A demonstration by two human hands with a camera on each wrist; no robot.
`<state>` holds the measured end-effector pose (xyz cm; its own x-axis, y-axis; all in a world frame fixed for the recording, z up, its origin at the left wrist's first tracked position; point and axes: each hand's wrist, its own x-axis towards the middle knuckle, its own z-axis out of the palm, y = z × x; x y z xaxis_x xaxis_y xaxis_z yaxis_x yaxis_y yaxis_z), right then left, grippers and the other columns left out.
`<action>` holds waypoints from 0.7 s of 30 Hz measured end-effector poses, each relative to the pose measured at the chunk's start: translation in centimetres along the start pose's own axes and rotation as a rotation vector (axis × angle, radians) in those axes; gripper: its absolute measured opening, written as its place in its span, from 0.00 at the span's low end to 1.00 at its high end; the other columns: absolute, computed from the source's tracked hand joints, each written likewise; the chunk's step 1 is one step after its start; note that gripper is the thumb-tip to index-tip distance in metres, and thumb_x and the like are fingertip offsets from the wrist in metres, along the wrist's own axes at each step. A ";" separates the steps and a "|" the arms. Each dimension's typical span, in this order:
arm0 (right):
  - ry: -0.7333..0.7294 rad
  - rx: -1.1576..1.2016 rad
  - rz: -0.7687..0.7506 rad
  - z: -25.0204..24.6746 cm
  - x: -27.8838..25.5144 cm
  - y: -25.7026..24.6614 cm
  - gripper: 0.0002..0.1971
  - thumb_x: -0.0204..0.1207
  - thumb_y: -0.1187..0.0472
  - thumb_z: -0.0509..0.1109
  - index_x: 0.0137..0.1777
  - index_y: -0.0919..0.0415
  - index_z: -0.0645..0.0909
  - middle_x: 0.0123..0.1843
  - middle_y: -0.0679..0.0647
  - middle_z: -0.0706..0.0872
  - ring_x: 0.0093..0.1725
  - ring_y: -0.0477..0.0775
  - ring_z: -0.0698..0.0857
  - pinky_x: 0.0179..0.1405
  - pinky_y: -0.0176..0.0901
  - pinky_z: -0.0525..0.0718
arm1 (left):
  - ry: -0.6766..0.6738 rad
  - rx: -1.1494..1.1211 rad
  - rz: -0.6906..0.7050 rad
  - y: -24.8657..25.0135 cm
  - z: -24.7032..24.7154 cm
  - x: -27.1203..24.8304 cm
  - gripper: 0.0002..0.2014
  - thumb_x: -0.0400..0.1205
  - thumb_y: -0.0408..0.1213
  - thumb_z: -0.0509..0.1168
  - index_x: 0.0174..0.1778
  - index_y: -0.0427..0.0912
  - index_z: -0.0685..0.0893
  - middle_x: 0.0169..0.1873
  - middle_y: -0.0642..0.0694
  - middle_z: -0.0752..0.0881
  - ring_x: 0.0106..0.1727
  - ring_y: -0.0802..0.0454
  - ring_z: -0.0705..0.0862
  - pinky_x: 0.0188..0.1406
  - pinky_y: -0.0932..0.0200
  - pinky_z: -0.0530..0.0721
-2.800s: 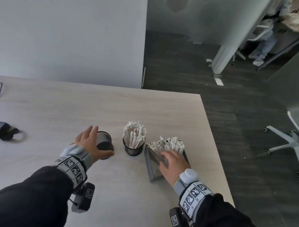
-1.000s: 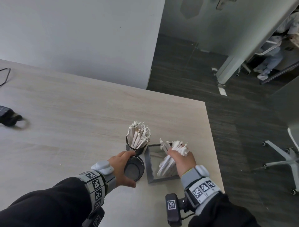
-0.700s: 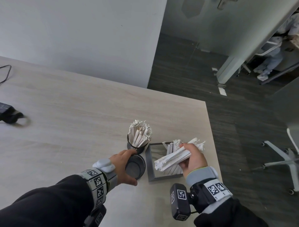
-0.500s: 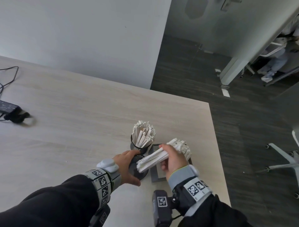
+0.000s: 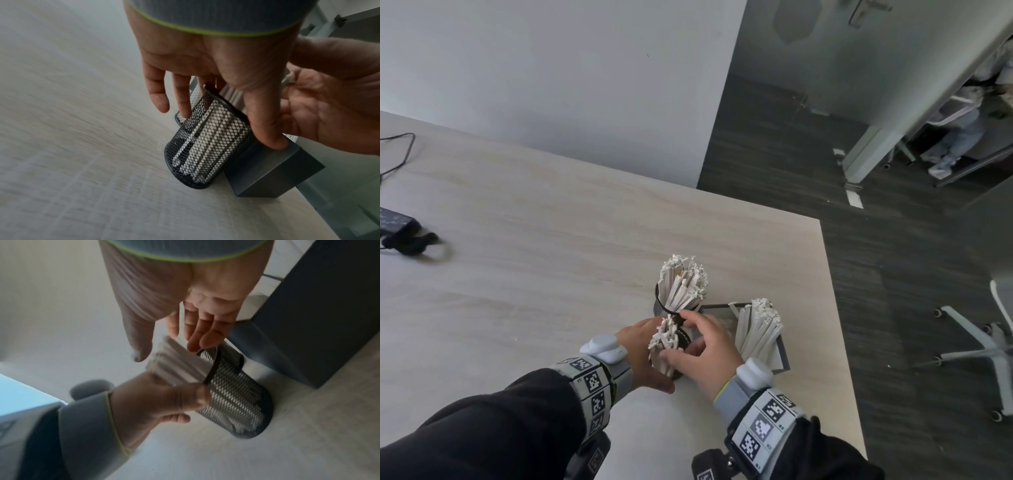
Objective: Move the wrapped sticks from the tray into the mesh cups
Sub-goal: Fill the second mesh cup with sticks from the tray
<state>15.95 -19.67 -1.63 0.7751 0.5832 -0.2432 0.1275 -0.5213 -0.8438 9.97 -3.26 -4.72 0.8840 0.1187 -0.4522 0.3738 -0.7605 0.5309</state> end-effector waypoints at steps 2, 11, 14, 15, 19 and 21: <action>0.087 0.001 -0.012 -1.6 -0.3 0.6 0.27 0.66 0.41 0.74 0.66 0.41 0.79 0.57 0.36 0.79 0.41 0.39 0.83 0.42 0.30 0.82 | -0.007 -0.004 -0.014 -0.1 -0.1 -0.1 0.48 0.50 0.66 0.78 0.67 0.67 0.67 0.58 0.64 0.78 0.59 0.54 0.82 0.51 0.53 0.83; 0.282 -0.377 0.072 -7.8 -0.7 7.1 0.05 0.75 0.58 0.71 0.47 0.47 0.83 0.46 0.42 0.83 0.44 0.46 0.83 0.47 0.42 0.82 | -0.028 -0.014 0.007 0.0 -0.3 -0.3 0.50 0.52 0.67 0.78 0.70 0.65 0.66 0.61 0.62 0.78 0.62 0.53 0.81 0.57 0.52 0.82; 0.514 -0.350 0.063 -8.0 0.0 7.8 0.14 0.69 0.61 0.76 0.54 0.55 0.82 0.53 0.49 0.81 0.50 0.53 0.82 0.53 0.49 0.82 | -0.031 -0.020 0.007 0.0 -0.4 -0.3 0.48 0.52 0.66 0.79 0.69 0.64 0.67 0.58 0.63 0.77 0.61 0.53 0.81 0.57 0.52 0.82; 0.597 -0.311 0.123 -8.1 0.2 7.9 0.19 0.67 0.60 0.77 0.58 0.55 0.81 0.56 0.51 0.80 0.52 0.55 0.82 0.54 0.50 0.82 | -0.028 -0.023 0.006 0.0 -0.3 -0.3 0.48 0.52 0.66 0.79 0.68 0.64 0.68 0.57 0.64 0.77 0.60 0.53 0.81 0.56 0.52 0.82; 0.646 -0.283 0.256 -8.5 1.1 8.4 0.32 0.66 0.53 0.79 0.70 0.53 0.75 0.66 0.55 0.77 0.57 0.58 0.81 0.57 0.53 0.82 | -0.013 -0.029 0.005 0.0 -0.1 -0.3 0.47 0.51 0.65 0.79 0.67 0.64 0.68 0.54 0.65 0.77 0.59 0.53 0.82 0.54 0.54 0.82; 0.571 -0.380 0.208 -8.7 1.5 8.3 0.32 0.67 0.51 0.79 0.71 0.53 0.76 0.67 0.56 0.77 0.60 0.58 0.81 0.58 0.49 0.81 | -0.015 -0.030 0.003 0.0 -0.1 -0.3 0.47 0.52 0.65 0.80 0.67 0.64 0.68 0.56 0.64 0.77 0.59 0.53 0.82 0.55 0.53 0.82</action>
<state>23.55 -28.51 -4.86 0.9964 0.0849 -0.0048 0.0678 -0.8276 -0.5573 9.75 -3.25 -4.45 0.8810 0.1064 -0.4610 0.3794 -0.7412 0.5538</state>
